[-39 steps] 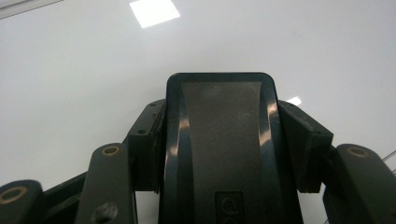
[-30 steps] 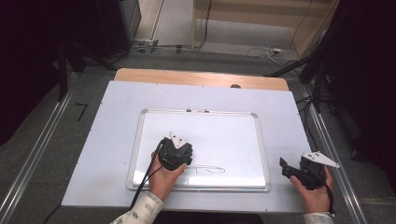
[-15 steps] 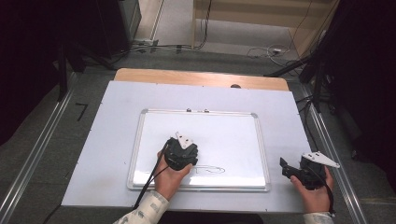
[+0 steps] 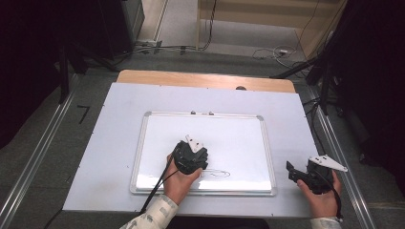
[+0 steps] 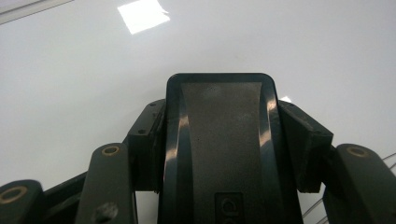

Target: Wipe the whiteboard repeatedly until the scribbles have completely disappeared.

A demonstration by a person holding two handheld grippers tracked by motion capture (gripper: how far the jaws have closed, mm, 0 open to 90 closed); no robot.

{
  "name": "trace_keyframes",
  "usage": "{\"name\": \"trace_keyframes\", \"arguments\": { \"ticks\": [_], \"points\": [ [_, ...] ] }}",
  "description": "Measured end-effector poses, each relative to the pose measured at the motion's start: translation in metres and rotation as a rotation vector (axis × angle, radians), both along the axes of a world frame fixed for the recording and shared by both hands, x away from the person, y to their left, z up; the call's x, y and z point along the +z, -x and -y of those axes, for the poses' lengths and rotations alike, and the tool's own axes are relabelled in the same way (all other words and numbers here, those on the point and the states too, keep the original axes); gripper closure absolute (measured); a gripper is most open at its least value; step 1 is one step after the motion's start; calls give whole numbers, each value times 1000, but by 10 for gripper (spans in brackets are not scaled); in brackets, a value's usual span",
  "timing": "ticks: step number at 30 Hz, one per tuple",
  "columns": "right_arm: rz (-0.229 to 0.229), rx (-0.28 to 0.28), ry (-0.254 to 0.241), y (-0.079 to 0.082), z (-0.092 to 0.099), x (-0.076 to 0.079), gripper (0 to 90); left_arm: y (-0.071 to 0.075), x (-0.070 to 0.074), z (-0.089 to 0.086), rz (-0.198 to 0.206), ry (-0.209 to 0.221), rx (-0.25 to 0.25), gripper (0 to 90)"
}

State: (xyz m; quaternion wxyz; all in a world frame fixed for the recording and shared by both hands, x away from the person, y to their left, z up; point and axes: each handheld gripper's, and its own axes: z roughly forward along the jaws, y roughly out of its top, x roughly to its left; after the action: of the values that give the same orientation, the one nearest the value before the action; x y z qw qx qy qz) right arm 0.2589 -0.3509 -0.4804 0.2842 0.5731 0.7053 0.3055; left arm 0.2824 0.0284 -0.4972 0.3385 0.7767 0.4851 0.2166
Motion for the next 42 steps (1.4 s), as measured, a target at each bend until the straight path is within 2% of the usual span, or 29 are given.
{"name": "trace_keyframes", "arguments": {
  "ticks": [42],
  "points": [
    [2, 4, -3, 0, 0, 0, 176, -1, 0, 28, 1, -4, -30, 411]
  ]
}}
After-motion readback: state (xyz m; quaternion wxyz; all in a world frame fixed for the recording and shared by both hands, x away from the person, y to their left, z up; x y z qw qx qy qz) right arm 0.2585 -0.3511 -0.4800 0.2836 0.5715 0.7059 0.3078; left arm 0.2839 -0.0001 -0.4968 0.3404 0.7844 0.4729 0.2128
